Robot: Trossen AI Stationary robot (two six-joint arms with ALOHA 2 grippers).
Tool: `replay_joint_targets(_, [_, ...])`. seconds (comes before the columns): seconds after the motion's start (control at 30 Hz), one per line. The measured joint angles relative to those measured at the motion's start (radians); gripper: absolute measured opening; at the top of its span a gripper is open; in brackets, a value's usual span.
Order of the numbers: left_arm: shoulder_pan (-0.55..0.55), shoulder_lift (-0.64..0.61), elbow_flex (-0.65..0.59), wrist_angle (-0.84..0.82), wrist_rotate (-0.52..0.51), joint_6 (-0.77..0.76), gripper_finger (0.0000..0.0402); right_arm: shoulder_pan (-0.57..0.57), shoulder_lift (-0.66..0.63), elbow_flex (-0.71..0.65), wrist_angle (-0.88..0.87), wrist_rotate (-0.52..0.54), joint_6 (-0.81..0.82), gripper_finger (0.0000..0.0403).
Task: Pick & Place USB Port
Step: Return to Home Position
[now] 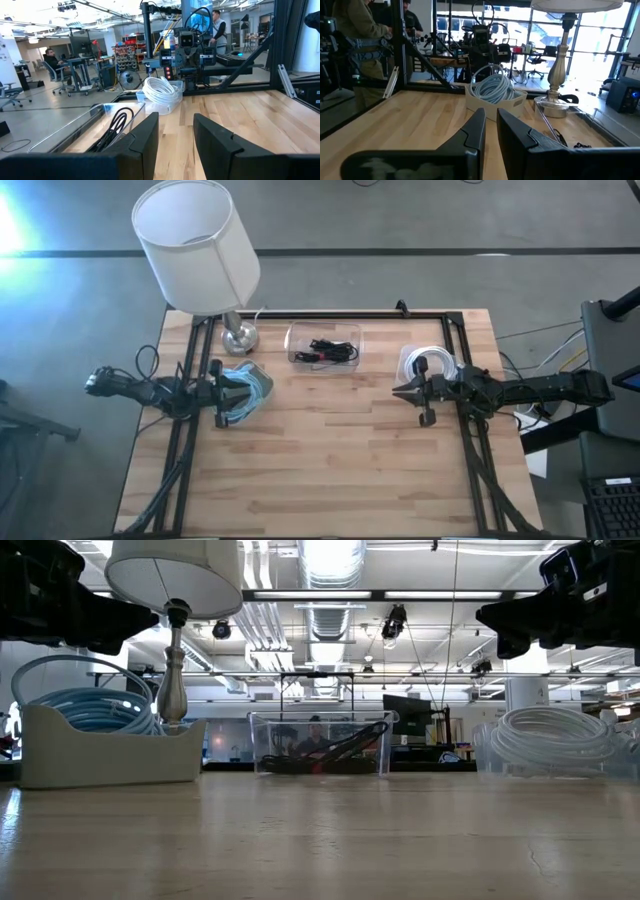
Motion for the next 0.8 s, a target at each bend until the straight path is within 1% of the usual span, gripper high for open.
replay_joint_targets(0.8, [0.0,0.0,0.0,0.0,0.0,0.0,0.0126,0.0,0.0,0.0,0.0,0.0,-0.002,0.0043])
